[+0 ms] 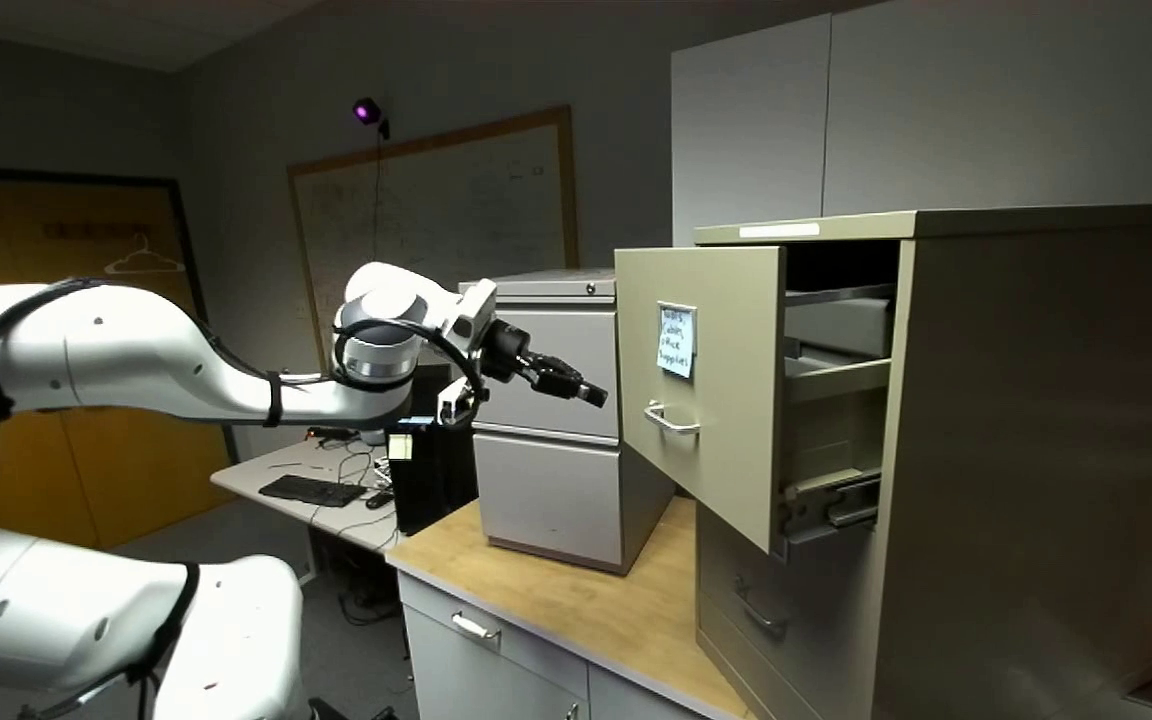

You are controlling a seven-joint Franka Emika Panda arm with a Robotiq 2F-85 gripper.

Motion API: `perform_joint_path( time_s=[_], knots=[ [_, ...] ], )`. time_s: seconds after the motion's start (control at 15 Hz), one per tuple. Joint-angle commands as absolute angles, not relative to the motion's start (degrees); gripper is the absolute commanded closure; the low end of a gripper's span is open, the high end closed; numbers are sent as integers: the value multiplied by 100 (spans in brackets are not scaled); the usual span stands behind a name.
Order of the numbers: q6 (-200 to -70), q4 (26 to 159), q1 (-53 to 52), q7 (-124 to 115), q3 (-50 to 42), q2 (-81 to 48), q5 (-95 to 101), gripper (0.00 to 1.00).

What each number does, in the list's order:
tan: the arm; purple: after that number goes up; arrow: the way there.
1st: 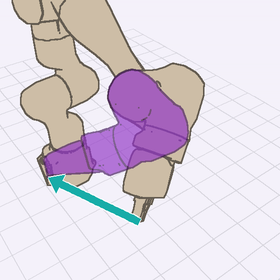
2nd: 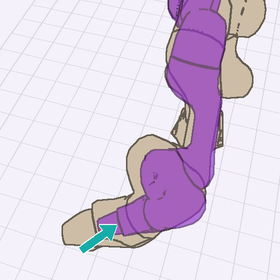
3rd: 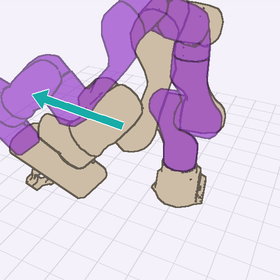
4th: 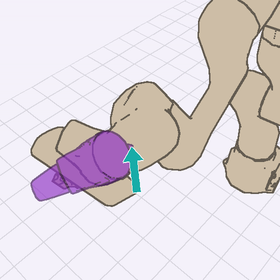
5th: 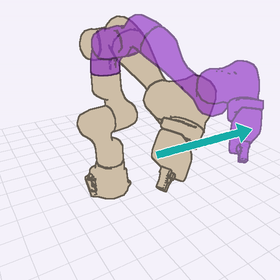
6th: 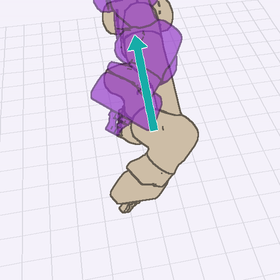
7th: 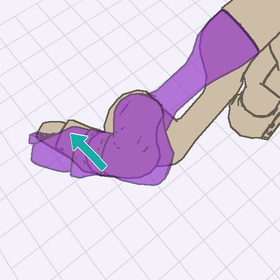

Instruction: Close the top drawer of the cabinet at the right

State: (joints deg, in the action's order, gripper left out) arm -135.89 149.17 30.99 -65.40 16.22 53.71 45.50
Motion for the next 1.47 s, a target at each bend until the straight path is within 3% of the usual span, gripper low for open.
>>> perform_joint_path(
  time_s=[0.0, 0.53, 1.4],
  knots=[
    [-13741, 14475, 2984, -7132, 1661, 4667, 5041, 100],
    [-13511, 13419, 2391, -8003, 1436, 3072, 6464, 100],
    [-12062, 12238, 605, -7952, 512, 1717, 7126, 100]
  ],
)
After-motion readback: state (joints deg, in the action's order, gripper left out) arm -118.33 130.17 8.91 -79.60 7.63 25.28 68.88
